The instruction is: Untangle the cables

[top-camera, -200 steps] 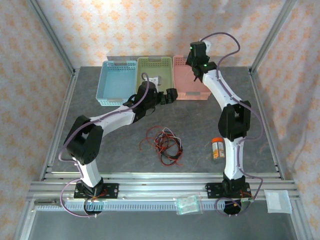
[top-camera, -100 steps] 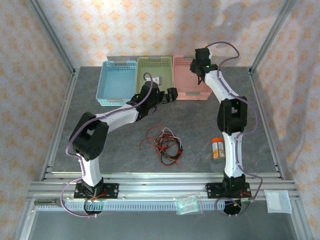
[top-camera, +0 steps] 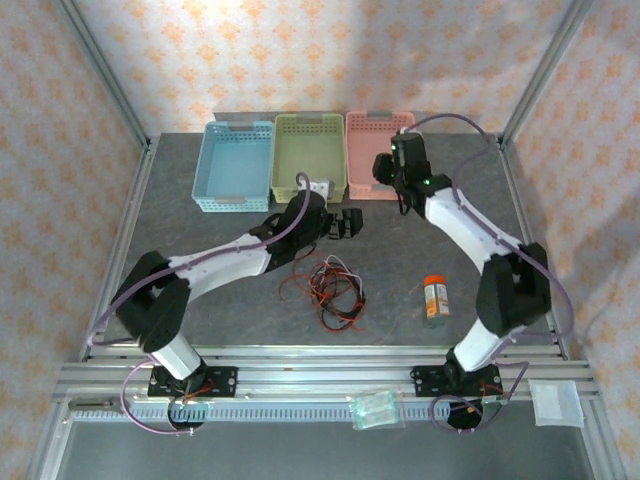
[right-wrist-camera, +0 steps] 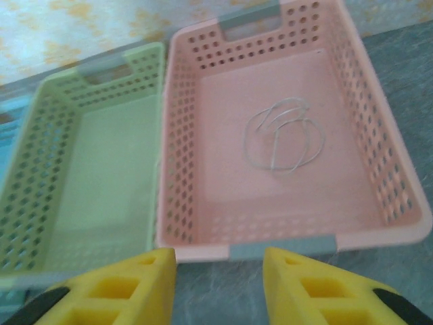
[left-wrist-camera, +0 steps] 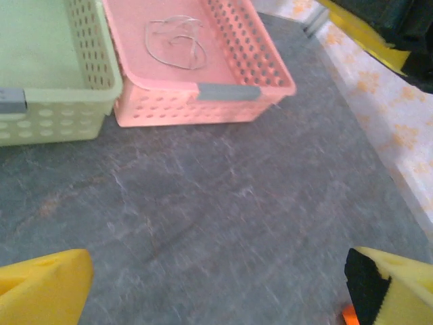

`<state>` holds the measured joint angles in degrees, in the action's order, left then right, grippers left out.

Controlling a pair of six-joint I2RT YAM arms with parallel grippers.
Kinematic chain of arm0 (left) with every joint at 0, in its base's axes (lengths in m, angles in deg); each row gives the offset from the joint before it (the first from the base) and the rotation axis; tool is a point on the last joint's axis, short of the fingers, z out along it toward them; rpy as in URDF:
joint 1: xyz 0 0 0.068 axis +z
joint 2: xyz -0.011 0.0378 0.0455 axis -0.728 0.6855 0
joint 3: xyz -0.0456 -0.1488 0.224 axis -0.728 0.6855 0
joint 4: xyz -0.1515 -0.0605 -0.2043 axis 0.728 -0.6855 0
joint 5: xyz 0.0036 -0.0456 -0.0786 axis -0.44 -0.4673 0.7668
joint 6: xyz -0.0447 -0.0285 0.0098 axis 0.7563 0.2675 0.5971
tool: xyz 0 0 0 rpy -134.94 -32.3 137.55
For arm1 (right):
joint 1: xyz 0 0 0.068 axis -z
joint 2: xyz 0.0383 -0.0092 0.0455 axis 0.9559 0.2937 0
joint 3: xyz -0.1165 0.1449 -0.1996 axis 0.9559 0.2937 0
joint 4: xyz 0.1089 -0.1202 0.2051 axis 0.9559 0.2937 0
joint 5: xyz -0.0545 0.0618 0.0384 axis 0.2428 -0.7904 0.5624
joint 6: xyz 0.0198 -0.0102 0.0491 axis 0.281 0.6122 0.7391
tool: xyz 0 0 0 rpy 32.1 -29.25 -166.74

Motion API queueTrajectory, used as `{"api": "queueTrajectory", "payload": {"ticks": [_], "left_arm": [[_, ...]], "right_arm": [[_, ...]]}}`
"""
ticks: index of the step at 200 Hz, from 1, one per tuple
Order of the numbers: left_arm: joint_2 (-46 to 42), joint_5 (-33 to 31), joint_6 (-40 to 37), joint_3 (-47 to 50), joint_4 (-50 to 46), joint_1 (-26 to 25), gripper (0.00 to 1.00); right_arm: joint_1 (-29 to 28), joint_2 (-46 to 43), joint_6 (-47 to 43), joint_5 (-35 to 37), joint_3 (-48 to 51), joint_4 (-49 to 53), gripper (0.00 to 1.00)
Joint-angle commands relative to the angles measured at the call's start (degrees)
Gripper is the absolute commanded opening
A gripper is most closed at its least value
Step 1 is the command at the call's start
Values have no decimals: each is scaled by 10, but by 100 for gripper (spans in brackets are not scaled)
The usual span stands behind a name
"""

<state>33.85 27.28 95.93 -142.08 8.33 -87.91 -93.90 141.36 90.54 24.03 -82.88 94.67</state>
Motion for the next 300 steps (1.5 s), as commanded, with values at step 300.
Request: {"api": "queueTrajectory", "payload": {"ticks": [300], "left_arm": [[-48,-30,125,298,63,-56,95]], "right_arm": [[-113,-166,-49,-267,320,-47,50]]}}
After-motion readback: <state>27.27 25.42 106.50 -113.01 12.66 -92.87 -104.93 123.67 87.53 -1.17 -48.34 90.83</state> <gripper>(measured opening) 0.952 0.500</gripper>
